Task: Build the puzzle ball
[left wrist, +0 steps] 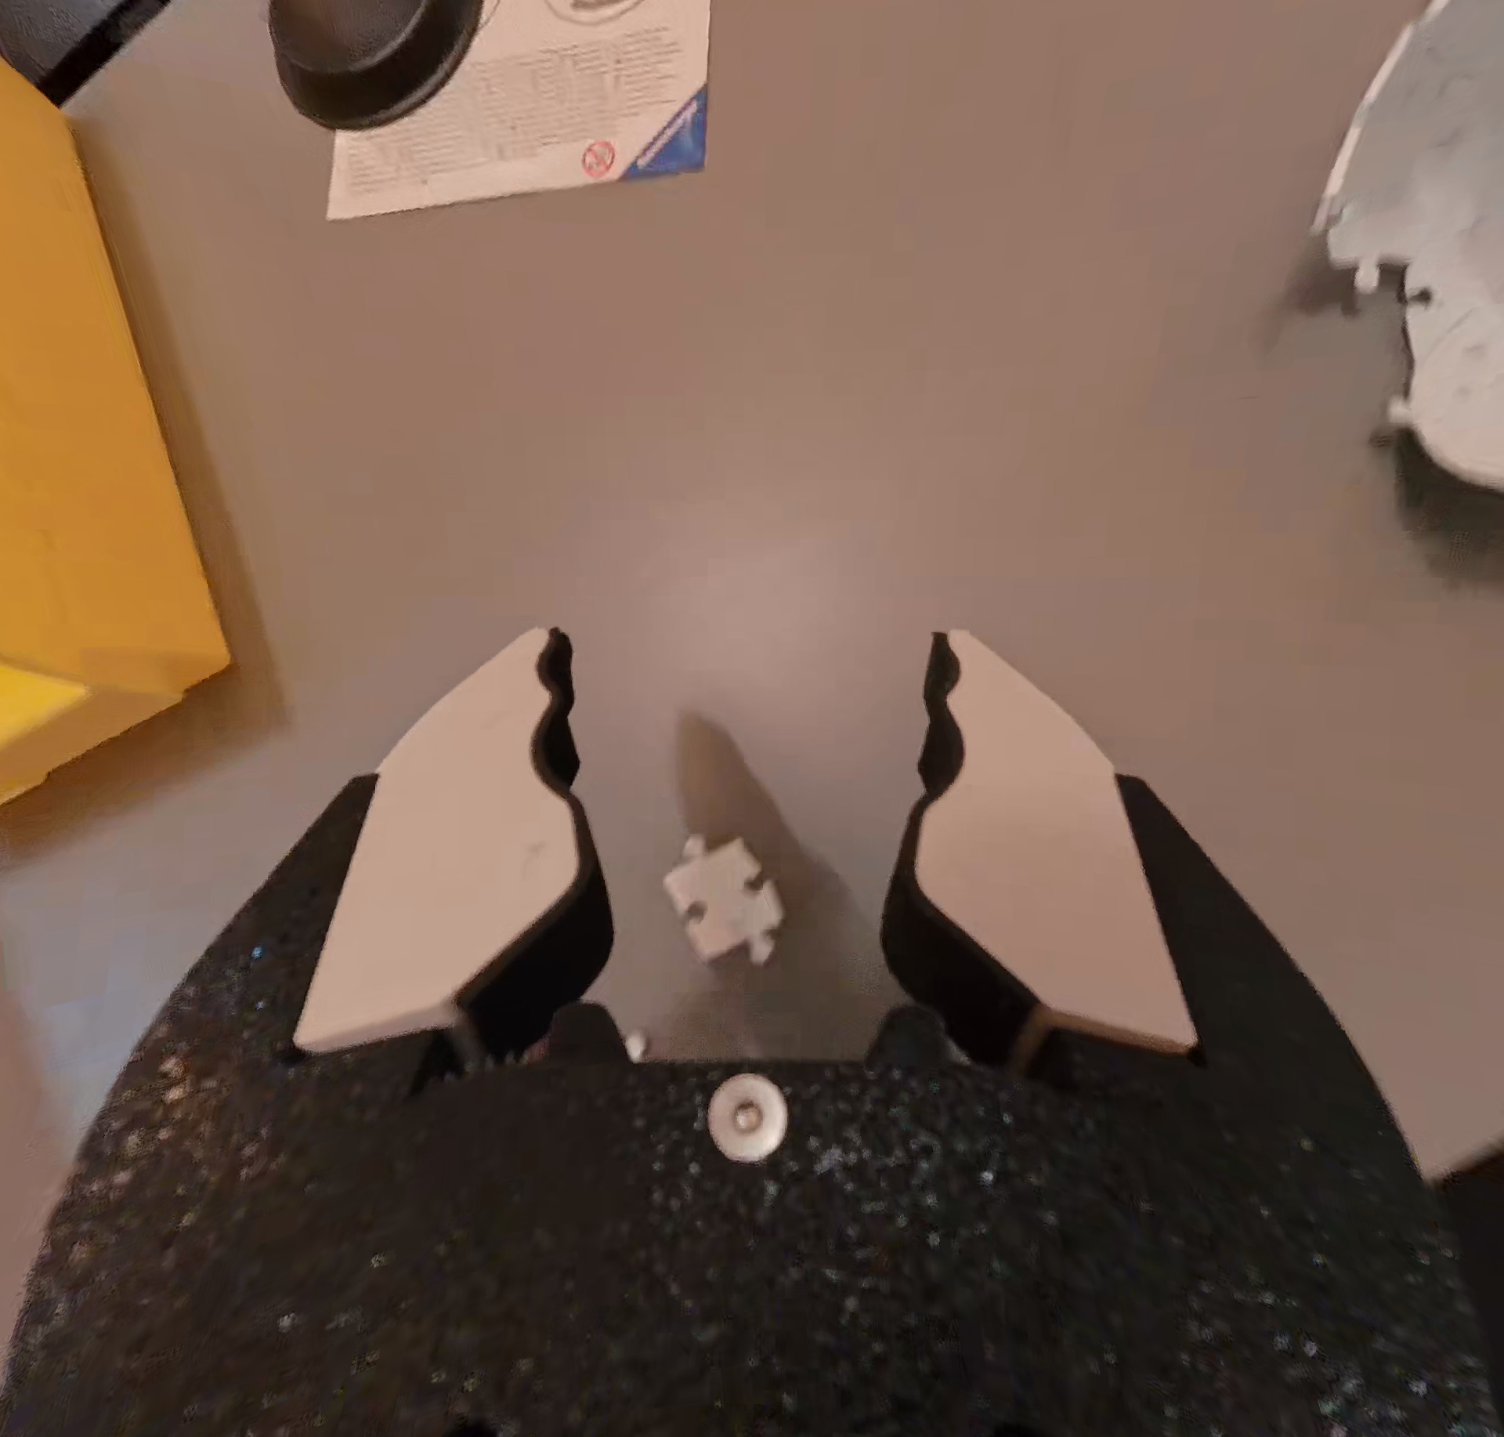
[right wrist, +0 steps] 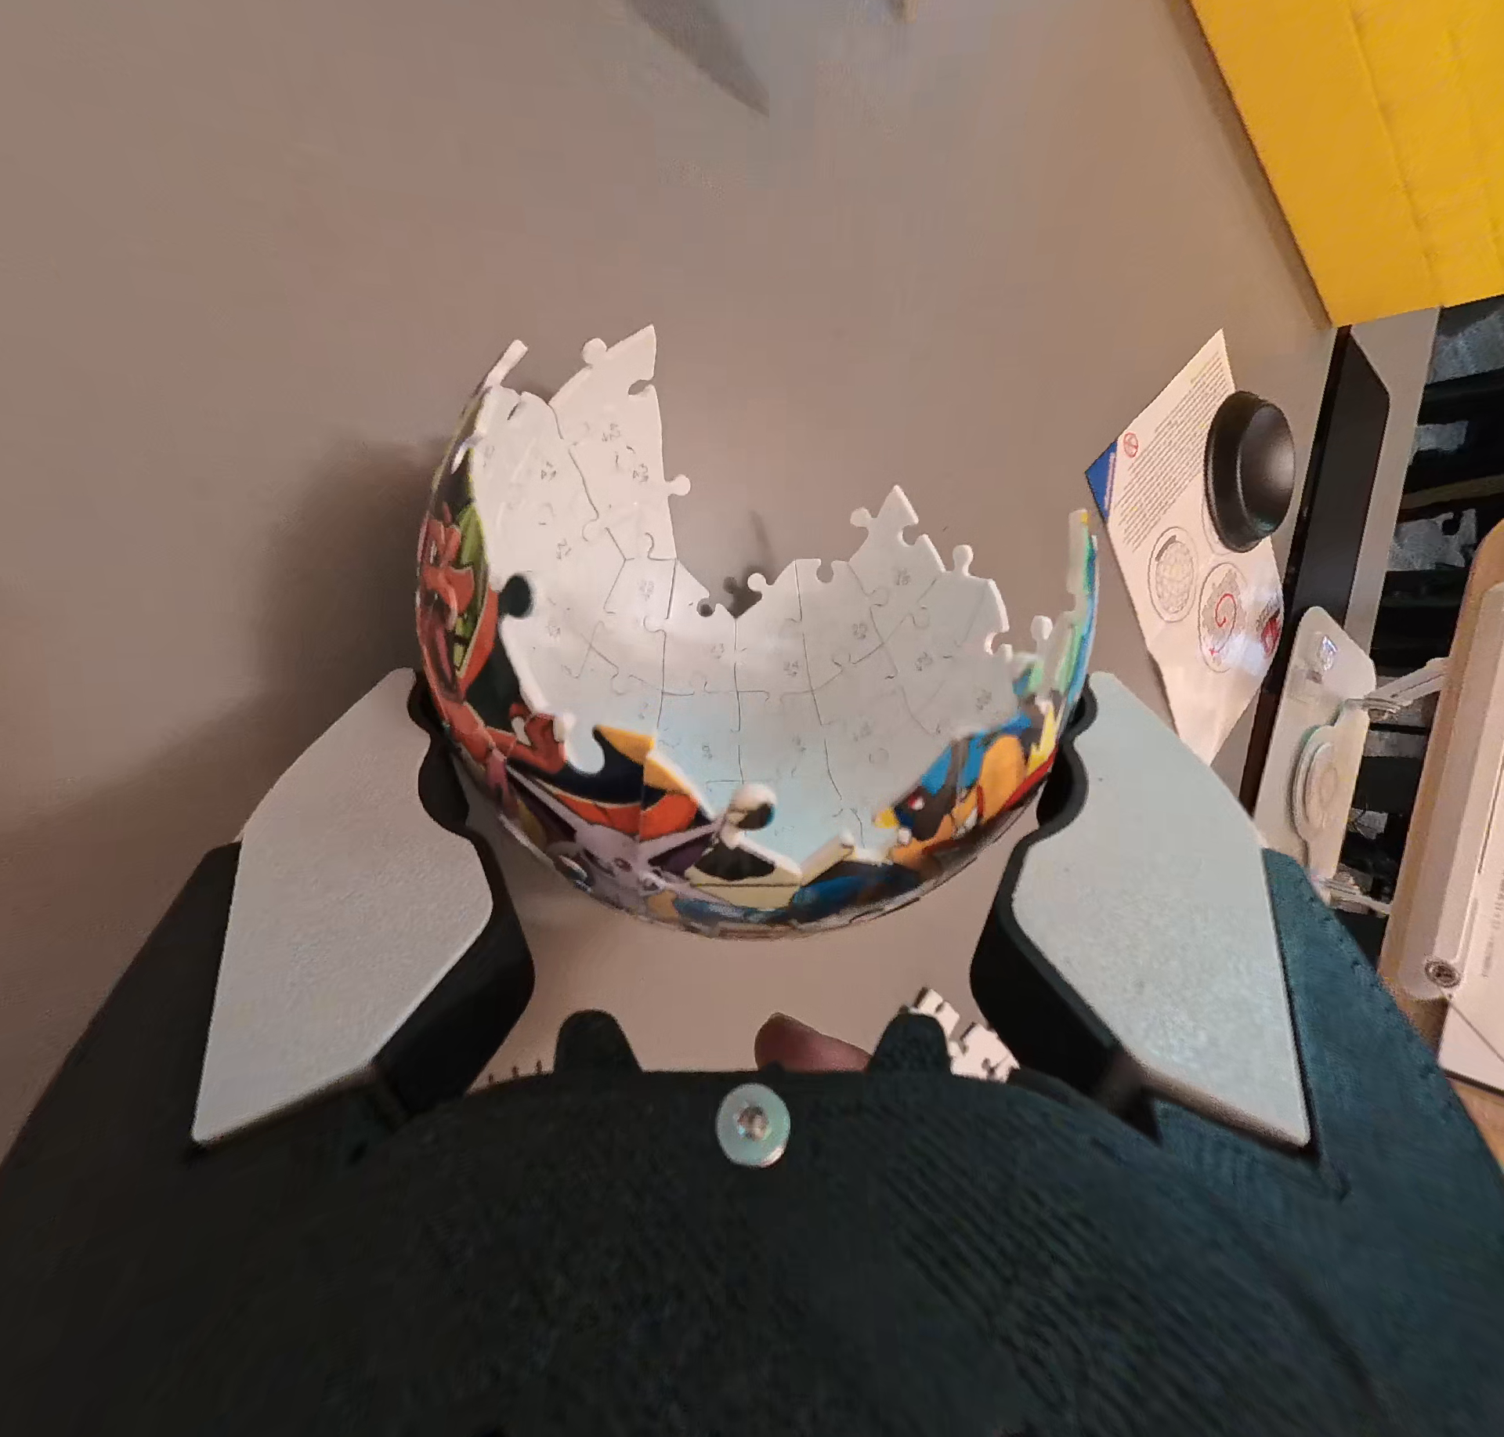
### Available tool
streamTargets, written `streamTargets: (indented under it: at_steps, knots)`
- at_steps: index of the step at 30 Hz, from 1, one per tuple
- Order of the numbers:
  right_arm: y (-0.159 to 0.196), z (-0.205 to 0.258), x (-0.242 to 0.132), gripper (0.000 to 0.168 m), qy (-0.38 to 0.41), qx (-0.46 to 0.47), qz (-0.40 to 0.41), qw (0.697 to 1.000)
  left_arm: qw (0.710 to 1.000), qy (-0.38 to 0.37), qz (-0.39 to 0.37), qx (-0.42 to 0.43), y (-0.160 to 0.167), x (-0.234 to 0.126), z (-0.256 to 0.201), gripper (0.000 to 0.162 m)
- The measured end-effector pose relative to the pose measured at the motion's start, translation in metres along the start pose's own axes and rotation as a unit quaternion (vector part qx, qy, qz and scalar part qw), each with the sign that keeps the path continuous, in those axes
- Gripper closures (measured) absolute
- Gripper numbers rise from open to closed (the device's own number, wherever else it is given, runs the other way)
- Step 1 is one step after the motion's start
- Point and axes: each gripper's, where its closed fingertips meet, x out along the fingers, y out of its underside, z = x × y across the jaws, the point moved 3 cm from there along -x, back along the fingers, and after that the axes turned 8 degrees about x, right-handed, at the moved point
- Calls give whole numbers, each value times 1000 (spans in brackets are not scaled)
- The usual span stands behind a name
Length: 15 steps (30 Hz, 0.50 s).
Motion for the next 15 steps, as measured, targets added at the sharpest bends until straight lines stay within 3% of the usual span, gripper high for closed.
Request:
streamTargets:
  at_steps: [1,3,7,11,15]
  knots:
    - [1,0,-1,30,0,2,-1,1000,1000,19,3,11,11,-8,3,83]
    - [4,0,-1,30,0,4,-3,1000,998,50,9,32,31,-19,7,97]
    - [6,-1,-1,30,-2,10,-6,1000,990,90,19,111,60,-26,9,106]
    - [9,-2,-2,30,0,13,-3,1000,975,101,105,169,88,-17,17,114]
    - [10,-2,-2,30,2,15,-1,1000,973,124,133,138,83,-5,8,149]
